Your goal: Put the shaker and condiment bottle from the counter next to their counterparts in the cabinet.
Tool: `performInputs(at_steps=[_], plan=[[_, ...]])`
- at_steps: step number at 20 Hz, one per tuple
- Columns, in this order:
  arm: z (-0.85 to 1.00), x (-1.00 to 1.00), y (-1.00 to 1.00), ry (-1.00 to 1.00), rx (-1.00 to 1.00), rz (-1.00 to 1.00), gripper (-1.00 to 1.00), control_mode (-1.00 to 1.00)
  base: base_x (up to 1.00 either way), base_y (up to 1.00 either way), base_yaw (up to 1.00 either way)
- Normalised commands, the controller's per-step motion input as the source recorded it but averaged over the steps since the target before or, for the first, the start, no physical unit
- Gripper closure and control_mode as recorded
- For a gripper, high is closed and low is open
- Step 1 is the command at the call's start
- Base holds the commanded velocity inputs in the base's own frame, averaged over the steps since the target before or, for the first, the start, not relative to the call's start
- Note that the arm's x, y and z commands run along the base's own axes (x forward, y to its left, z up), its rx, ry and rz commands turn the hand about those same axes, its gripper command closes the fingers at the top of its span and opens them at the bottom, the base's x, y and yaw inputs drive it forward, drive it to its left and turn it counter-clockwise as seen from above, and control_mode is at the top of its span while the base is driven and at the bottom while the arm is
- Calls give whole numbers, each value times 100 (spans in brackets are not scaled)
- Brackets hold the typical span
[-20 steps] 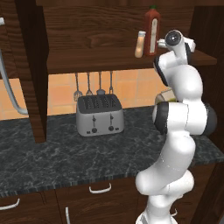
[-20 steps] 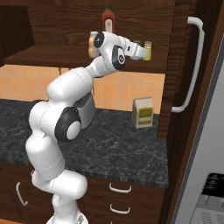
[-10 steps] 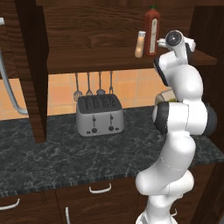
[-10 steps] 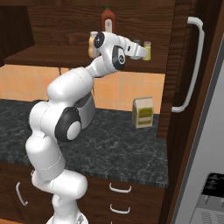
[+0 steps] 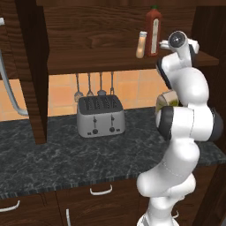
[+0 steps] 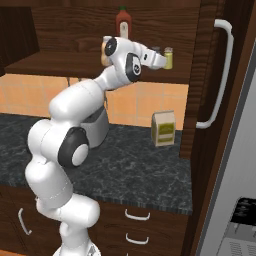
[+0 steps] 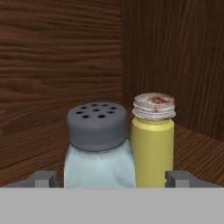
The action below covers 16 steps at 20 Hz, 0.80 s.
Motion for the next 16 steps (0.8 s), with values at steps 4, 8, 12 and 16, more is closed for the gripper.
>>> performInputs(at_steps=[4,8,12,16], plan=[[-1,-59,28,0,0,0,-100,-100,0,0,0],[-11,-88,53,0,0,1,-100,-100,0,0,0],[-16,-100,57,0,0,1,-100,-100,0,0,0],[-19,-97,68,0,-1,1,-100,-100,0,0,0]])
